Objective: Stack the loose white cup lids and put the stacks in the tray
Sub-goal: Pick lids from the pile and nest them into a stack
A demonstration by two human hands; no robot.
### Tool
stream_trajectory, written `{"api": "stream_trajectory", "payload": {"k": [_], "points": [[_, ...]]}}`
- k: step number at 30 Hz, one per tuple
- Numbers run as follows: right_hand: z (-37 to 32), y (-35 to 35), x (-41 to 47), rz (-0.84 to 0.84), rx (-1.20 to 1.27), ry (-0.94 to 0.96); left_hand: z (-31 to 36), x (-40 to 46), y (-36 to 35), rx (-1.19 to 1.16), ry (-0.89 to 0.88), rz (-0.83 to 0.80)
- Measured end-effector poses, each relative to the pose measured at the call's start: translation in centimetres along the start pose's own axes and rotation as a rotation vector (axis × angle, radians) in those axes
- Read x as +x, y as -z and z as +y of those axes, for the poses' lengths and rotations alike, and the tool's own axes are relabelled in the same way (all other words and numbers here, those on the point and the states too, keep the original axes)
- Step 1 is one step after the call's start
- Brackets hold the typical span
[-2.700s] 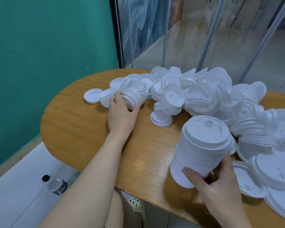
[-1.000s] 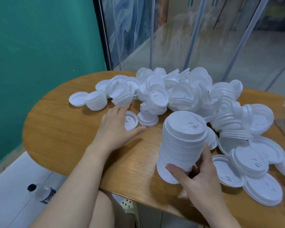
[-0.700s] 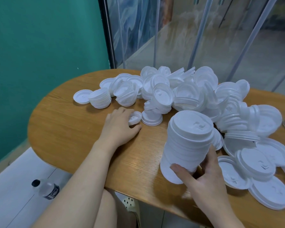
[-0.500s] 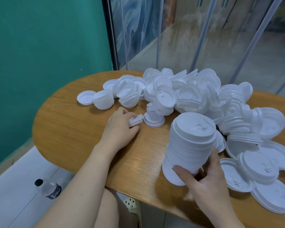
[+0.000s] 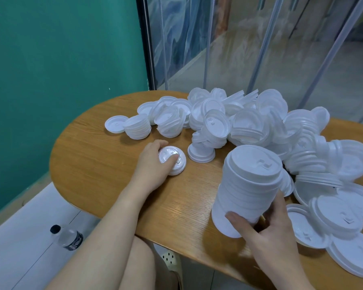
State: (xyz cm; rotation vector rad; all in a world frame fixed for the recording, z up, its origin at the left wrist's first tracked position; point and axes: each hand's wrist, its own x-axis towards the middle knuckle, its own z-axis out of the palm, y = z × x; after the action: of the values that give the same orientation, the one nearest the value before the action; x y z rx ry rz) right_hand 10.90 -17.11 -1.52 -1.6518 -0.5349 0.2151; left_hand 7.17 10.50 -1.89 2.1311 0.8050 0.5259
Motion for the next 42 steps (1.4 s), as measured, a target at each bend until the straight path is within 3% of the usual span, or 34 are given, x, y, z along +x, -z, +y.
{"api": "stream_trajectory", "payload": {"k": [5, 9, 21, 26, 32, 36, 42], "points": [[0.0, 0.0, 0.0, 0.002, -0.005, 0.002, -0.3, -0.1, 0.0, 0.273, -0.017, -0.061], [0.1, 0.0, 0.1, 0.009, -0.001, -0.006, -0.1, -0.3, -0.1, 0.310, -0.045, -0.053], [0.0, 0.0, -0.1, 0.013, 0.006, -0.012, 2.0, -1.2, 0.5, 0.051, -0.113, -0.011], [0.1, 0.0, 0.0, 0.010, 0.000, 0.000, 5.5, -2.8, 1.3, -0.223, -0.210, 0.067], [0.3, 0.0, 0.0, 0.002, 0.028, -0.001, 10.8, -5.2, 3.1, -0.548, -0.335, -0.095], [0.4, -0.1, 0.0, -0.004, 0.033, 0.006, 12.8, -6.4, 2.9, -0.501, -0.404, -0.239], [0.7, 0.0, -0.1, -0.003, 0.040, -0.002, 13.8, -7.0, 1.7, -0.318, -0.452, -0.296]]}}
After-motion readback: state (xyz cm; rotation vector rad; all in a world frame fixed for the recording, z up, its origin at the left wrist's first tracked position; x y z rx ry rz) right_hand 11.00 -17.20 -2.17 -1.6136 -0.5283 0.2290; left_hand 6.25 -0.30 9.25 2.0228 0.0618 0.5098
